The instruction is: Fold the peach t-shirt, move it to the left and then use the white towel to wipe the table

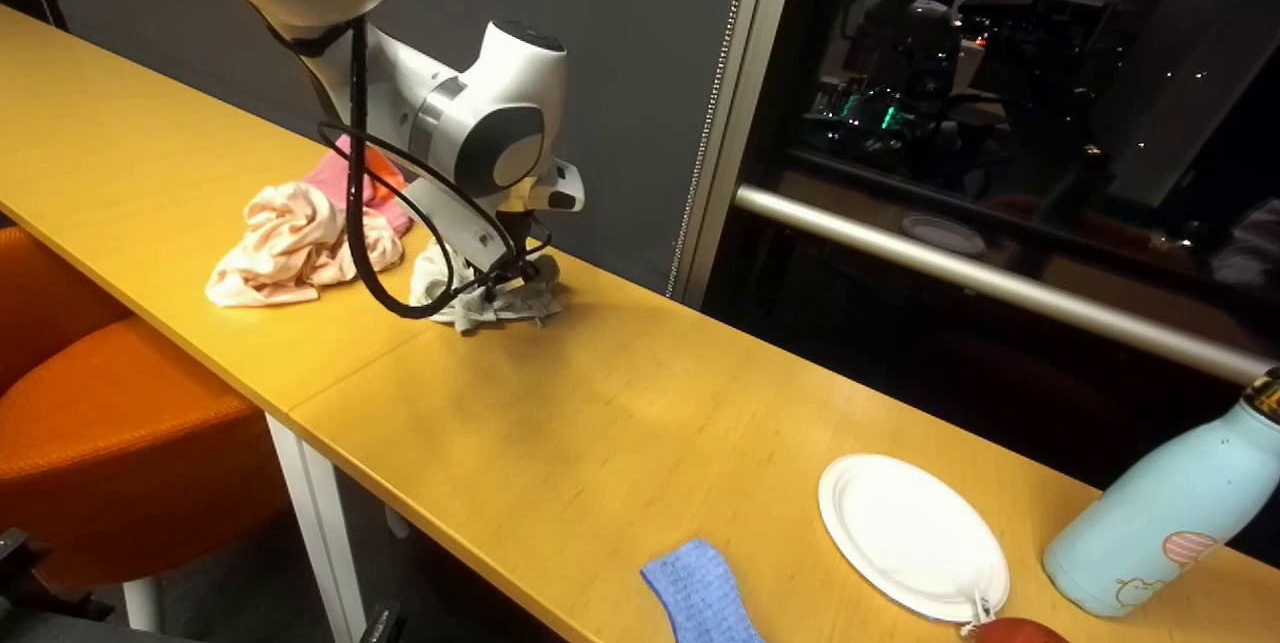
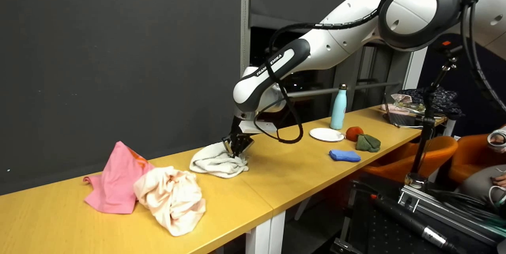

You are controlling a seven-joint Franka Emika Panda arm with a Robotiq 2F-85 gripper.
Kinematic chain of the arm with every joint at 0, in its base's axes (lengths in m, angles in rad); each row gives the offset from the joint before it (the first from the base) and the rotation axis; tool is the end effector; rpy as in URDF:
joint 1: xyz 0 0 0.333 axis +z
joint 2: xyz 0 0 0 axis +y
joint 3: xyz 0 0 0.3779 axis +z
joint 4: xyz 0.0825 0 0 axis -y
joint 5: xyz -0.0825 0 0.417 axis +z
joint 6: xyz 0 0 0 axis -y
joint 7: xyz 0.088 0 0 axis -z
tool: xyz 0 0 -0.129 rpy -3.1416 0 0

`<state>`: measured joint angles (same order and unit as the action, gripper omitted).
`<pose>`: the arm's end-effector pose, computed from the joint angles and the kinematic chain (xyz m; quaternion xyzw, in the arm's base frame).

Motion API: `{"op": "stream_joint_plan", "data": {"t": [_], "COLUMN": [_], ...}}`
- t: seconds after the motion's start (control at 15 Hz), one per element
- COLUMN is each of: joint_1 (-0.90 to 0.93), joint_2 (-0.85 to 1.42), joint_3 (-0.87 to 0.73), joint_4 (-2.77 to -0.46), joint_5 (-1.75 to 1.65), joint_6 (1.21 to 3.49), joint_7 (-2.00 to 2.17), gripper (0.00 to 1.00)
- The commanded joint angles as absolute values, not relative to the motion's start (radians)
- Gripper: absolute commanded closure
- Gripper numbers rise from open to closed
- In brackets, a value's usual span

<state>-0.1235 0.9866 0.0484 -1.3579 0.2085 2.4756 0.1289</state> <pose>0.8182 -0.0688 0.1247 -0.9756 0.1898 -0.0624 0.0906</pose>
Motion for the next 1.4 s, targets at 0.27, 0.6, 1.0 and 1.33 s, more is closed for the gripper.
{"op": "stream_joint_plan", "data": {"t": [0.27, 0.6, 1.0, 1.33], "joint_1": [-0.184, -0.168, -0.070, -0.024], "joint_2": [0.738, 0.602, 0.589, 0.645], "joint_3": [-0.100, -0.117, -0.088, -0.084], "joint_4": [-1.796, -2.062, -2.125, -2.030], "joint_5": [0.189, 0.178, 0.156, 0.153], "joint_6": [2.534, 2.612, 2.700, 2.700], "joint_7": [0.126, 0.089, 0.144, 0.180], "gripper": [0.97, 0.97, 0.97, 0.97]}}
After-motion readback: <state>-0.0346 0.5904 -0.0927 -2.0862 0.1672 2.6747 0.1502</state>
